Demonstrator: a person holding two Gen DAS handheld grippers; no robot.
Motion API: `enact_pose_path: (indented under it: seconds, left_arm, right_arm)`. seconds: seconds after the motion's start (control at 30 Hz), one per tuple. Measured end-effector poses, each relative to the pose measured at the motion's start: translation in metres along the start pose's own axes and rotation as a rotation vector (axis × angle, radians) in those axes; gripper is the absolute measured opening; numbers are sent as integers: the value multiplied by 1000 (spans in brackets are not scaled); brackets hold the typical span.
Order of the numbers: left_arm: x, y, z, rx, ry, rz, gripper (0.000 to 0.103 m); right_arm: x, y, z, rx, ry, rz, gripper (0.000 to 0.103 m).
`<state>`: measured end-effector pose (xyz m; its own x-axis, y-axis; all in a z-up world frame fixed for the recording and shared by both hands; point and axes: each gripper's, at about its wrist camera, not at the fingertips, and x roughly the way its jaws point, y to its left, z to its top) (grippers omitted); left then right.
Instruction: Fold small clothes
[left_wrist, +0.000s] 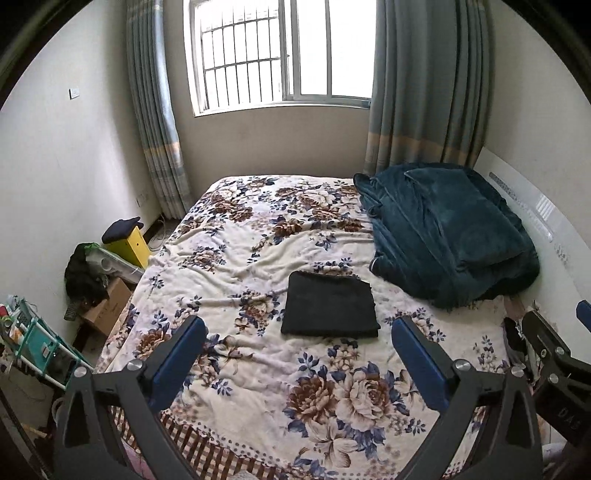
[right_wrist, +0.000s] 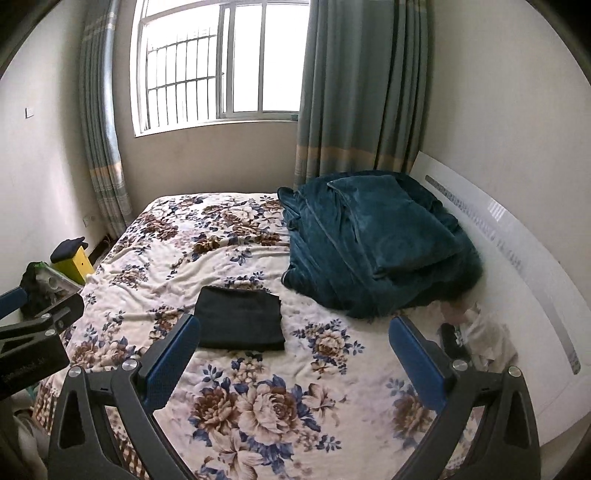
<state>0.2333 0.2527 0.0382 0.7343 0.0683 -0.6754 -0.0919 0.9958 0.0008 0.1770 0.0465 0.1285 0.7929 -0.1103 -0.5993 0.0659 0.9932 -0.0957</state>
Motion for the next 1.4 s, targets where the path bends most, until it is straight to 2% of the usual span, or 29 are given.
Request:
enact_pose_path:
  seconds: [0.47,0.8,1.4]
  left_arm:
    - [-24,-3,-10,-6,-23,16,103]
    - [-32,-2,-14,-5,-7,9,103]
    - [-28,-1,-14,3,11,19,103]
  right_arm:
    - [-13,-2,3,-17,-2,37,103]
    - [-15,3,5,-22,11,55,103]
    - [-10,3,-6,-14,31,52,103]
